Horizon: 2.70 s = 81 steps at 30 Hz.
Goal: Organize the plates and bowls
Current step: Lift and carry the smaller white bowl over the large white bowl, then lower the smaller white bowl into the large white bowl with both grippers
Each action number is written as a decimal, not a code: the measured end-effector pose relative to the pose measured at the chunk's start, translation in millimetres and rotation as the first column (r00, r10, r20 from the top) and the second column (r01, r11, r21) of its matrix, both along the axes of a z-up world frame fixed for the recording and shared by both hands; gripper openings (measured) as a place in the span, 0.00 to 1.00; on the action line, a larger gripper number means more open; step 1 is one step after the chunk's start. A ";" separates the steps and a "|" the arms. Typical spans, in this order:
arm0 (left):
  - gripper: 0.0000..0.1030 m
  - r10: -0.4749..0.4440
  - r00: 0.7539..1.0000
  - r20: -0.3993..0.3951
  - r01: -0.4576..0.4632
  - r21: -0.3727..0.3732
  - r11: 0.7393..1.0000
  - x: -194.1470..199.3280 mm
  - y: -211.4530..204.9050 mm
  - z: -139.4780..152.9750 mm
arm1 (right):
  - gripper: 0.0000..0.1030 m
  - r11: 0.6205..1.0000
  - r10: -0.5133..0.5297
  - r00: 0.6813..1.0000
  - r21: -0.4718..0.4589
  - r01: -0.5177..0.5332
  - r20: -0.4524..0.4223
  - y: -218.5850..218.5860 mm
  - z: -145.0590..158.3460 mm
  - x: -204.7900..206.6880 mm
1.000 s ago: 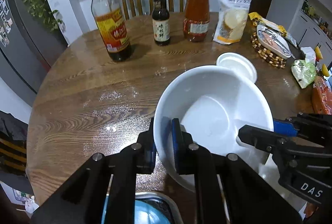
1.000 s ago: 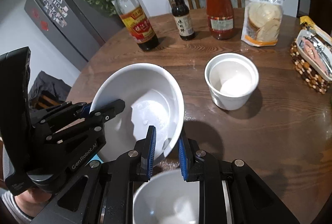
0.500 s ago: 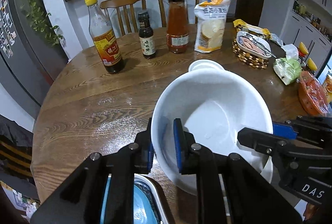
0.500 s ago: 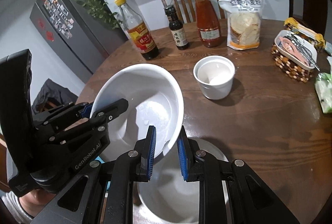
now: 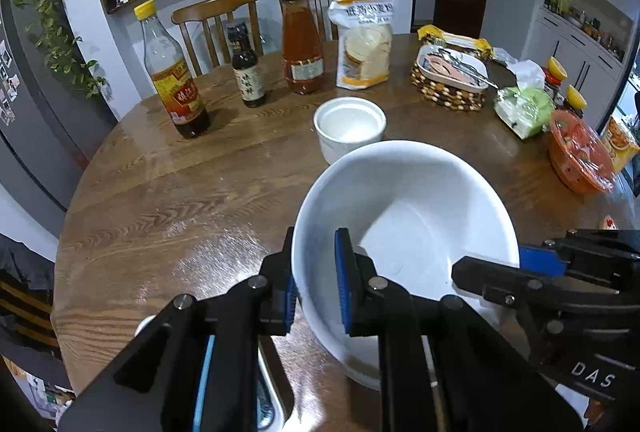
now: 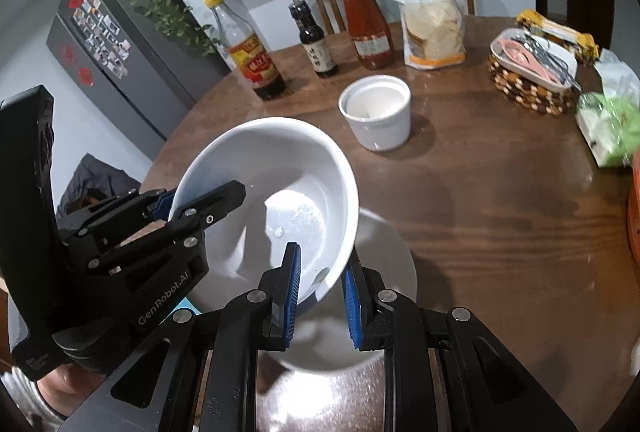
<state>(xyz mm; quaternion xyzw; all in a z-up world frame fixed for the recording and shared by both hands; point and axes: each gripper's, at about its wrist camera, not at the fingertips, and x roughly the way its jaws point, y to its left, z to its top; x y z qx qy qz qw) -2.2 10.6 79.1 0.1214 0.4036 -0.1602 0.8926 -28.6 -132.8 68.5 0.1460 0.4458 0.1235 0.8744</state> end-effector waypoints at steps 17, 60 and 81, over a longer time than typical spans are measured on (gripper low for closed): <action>0.15 -0.009 0.995 -0.099 0.011 0.021 1.000 -11.9 -14.9 -35.4 | 0.23 1.000 -0.009 0.996 -0.028 0.006 -0.084 -7.9 -25.7 -12.7; 0.20 0.003 0.983 -0.183 0.011 0.078 0.997 -2.4 -18.9 -68.3 | 0.23 0.997 0.033 0.986 -0.061 -0.043 -0.163 -3.6 -44.5 0.3; 0.21 -0.007 0.984 -0.180 0.022 0.085 0.996 -2.1 -20.6 -69.4 | 0.23 0.997 0.019 0.987 -0.066 -0.030 -0.160 -4.9 -44.8 0.9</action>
